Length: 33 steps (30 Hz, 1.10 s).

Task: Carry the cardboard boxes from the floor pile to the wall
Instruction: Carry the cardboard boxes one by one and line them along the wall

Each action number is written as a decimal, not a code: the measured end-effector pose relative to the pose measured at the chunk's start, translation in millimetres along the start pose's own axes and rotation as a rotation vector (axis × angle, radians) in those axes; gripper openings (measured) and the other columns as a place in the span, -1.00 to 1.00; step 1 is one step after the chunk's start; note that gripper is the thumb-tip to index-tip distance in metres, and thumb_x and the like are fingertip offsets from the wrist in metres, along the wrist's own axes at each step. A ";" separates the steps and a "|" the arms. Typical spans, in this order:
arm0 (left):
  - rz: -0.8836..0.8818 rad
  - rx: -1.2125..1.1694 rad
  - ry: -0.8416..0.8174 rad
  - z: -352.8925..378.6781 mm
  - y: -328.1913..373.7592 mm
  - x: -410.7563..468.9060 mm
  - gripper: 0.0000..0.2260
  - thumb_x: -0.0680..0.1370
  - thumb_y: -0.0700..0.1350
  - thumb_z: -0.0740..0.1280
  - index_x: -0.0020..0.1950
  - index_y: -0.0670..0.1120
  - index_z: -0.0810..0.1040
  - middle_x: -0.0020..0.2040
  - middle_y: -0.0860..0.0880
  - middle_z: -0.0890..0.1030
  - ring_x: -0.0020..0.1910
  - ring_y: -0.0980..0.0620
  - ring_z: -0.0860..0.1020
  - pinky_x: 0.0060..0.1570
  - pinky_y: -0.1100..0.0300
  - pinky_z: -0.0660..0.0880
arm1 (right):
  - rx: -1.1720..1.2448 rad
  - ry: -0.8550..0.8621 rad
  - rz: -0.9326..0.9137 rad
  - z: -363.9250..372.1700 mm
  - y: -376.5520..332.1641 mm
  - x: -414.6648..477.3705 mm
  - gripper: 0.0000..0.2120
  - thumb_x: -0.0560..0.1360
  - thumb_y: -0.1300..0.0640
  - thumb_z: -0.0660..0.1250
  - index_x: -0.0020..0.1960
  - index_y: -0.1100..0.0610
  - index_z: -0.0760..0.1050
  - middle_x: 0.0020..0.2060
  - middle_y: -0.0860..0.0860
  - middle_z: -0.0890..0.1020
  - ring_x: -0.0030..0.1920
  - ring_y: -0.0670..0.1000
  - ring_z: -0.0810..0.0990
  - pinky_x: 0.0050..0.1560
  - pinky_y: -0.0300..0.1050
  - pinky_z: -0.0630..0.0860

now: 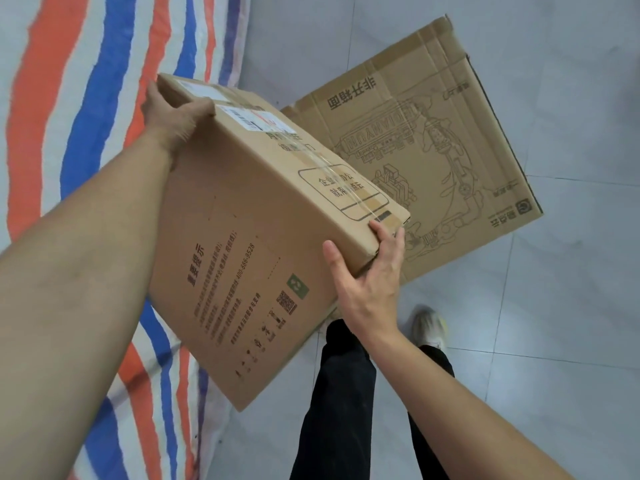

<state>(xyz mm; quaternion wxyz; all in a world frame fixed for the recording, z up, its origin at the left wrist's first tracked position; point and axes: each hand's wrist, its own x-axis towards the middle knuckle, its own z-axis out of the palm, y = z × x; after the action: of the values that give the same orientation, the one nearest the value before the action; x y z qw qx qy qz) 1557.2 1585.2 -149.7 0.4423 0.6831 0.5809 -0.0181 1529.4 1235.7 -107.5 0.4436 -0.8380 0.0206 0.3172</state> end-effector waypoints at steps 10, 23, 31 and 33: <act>-0.037 0.165 0.052 -33.1 -12.8 -25.3 0.05 0.19 0.59 0.30 0.52 0.00 0.30 0.53 -0.09 0.10 0.54 -0.09 0.07 0.47 -0.14 0.15 | 0.044 0.026 -0.058 -9.6 35.7 -45.2 -0.30 0.41 -0.26 0.42 0.45 -0.10 0.25 0.62 0.06 -0.03 0.52 -0.22 0.08 0.20 -0.66 0.11; -0.120 0.115 0.553 -146.1 -15.0 -174.7 -0.26 0.40 0.21 0.31 0.44 -0.19 0.27 0.44 -0.14 0.41 0.40 -0.14 0.40 0.34 0.09 0.36 | 0.144 0.006 -0.347 -76.4 -8.7 -120.5 -0.33 0.35 -0.33 0.44 0.35 -0.08 0.37 0.60 0.03 0.14 0.55 -0.26 0.06 0.27 -0.63 0.07; -0.231 -0.205 0.801 -199.1 -24.3 -381.3 -0.29 0.38 0.20 0.32 0.38 -0.21 0.30 0.37 -0.13 0.47 0.34 -0.12 0.45 0.28 0.10 0.41 | 0.302 0.043 -0.491 -173.1 -76.7 -174.0 -0.51 0.39 -0.32 0.47 0.18 -0.08 0.53 0.25 -0.08 0.57 0.44 0.03 0.42 0.42 0.12 0.39; -0.252 -0.232 0.854 -198.3 -42.9 -446.2 -0.33 0.45 0.20 0.30 0.38 -0.24 0.32 0.38 -0.17 0.45 0.36 -0.15 0.43 0.29 0.06 0.39 | 0.329 0.013 -0.560 -198.7 -88.5 -198.8 -0.57 0.43 -0.26 0.46 0.16 -0.04 0.55 0.18 -0.07 0.60 0.32 0.00 0.52 0.33 0.11 0.47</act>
<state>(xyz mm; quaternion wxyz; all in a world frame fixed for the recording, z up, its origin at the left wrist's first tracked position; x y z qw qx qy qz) 1280.8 1359.3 186.2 0.2311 0.4994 0.7879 0.2765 1500.8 1089.9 147.0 0.6430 -0.7301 -0.1568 0.1698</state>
